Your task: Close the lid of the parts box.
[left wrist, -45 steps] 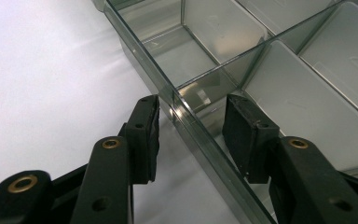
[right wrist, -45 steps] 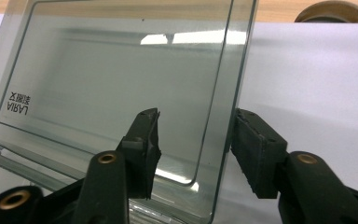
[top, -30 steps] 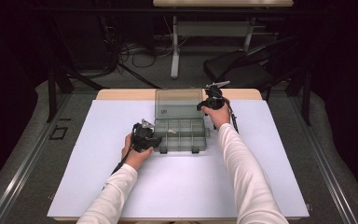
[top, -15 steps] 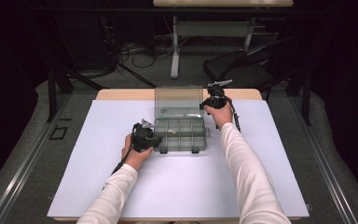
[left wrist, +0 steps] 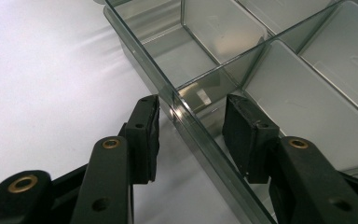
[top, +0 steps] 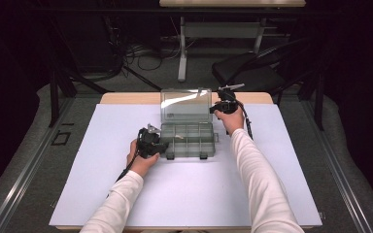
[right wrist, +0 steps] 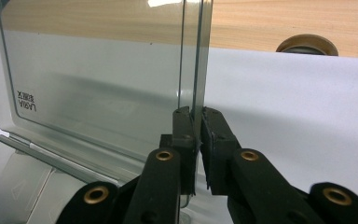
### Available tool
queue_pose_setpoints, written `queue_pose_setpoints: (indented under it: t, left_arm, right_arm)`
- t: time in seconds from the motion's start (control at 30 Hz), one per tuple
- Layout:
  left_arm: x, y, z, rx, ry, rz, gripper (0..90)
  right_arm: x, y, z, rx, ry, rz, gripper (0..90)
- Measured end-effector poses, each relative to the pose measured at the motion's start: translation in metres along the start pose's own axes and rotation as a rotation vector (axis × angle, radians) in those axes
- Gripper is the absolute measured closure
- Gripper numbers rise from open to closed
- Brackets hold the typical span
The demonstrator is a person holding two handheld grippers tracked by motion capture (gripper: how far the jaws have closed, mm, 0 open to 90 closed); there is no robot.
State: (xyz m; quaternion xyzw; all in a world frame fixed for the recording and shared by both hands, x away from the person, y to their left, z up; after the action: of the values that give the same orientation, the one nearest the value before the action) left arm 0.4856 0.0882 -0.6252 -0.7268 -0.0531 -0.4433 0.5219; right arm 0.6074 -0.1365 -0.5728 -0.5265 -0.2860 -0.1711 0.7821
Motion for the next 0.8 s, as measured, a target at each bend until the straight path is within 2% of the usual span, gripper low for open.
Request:
queue_pose_setpoints:
  t: [0.1,0.33,0.4,0.5,0.7,0.8]
  left_arm:
    - [0.000,0.000,0.000,-0.003,-0.005,0.000,55.7]
    - [0.001,0.001,0.001,-0.019,-0.030,-0.004,55.0]
    - [0.001,0.000,0.001,-0.044,-0.040,0.004,53.4]
    - [0.002,-0.003,0.004,-0.047,-0.055,0.000,48.2]
    - [0.011,-0.014,0.009,-0.059,-0.080,-0.038,42.6]
    - [0.016,-0.019,0.011,-0.061,-0.074,-0.057,40.7]
  right_arm:
    - [-0.001,-0.001,0.000,-0.008,-0.005,-0.004,84.7]
    - [-0.003,-0.002,0.000,-0.008,0.007,-0.052,85.0]
    - [-0.003,-0.002,0.001,-0.012,0.004,-0.063,85.1]
    - [-0.003,-0.002,0.001,-0.016,-0.001,-0.066,85.1]
    - [-0.003,-0.003,0.002,-0.023,0.000,-0.075,85.2]
    - [-0.004,-0.004,0.002,-0.035,0.003,-0.078,85.4]
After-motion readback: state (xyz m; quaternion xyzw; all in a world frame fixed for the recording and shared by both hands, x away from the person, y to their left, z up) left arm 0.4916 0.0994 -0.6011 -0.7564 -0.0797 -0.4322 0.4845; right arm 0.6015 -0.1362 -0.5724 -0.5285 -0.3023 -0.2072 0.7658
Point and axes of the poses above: each handheld gripper's, and its own axes: y roughly forward along the jaws, x roughly out of its top, z roughly to its left, the point moved 9 cm from there along y, roughly forward along the jaws, and after that the axes turned 2 degrees about -x, right-handed, at the moved point
